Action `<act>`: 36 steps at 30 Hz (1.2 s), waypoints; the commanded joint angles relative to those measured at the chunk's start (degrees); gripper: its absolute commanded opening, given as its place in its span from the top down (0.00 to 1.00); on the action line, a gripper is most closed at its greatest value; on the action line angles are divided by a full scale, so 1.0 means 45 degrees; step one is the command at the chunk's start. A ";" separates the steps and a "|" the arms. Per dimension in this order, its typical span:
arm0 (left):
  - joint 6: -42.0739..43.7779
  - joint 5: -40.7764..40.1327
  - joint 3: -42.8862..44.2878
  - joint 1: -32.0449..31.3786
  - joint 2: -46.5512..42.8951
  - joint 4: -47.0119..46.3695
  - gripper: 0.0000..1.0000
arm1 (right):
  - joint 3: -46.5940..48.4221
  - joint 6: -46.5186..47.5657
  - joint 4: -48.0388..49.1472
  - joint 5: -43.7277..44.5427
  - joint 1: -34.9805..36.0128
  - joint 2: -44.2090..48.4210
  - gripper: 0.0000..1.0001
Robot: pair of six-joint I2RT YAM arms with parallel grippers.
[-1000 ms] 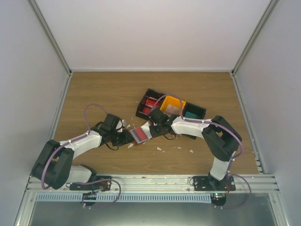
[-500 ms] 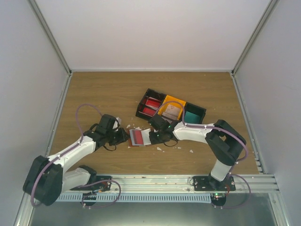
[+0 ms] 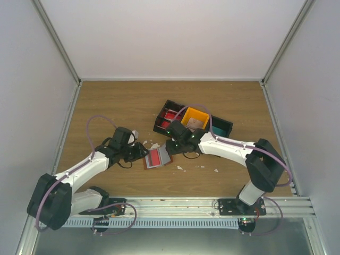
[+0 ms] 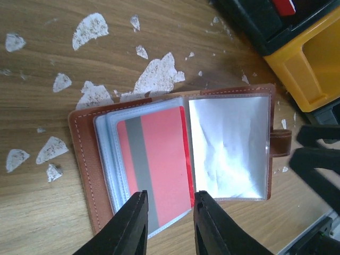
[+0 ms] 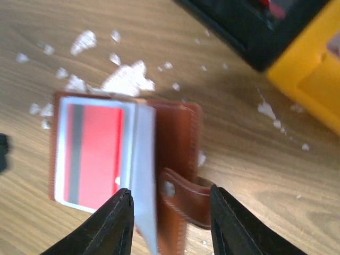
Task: Put the credit cards into the card holder
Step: Adjust the card holder at the center of the board, then insert the credit card into the card holder.
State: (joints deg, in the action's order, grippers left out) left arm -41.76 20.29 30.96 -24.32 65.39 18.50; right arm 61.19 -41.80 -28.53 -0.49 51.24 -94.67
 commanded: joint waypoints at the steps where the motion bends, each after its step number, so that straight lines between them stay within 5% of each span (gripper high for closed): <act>1: 0.0168 0.0626 -0.0143 0.0086 0.0383 -0.0913 0.72 | 0.1023 0.1245 -0.0471 0.0779 0.0403 0.0551 0.59; 8: 0.0004 0.0819 -0.0499 0.0189 0.0996 -0.1366 0.76 | 0.2044 0.2958 0.0203 -0.1354 0.1069 -0.0079 0.62; 21: -0.0106 0.1170 -0.0865 0.0399 0.1613 -0.2022 0.75 | 0.2275 0.2651 -0.0733 -0.0051 0.0781 -0.2628 0.58; 36: -0.0040 0.1646 -0.0993 0.0489 0.1905 -0.2404 0.76 | 0.1193 0.2776 0.0364 -0.1419 0.0566 -0.3196 0.50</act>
State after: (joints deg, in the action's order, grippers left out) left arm -42.02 26.74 27.09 -22.70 73.38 10.44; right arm 67.94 -29.78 -28.32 -4.95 54.13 -107.70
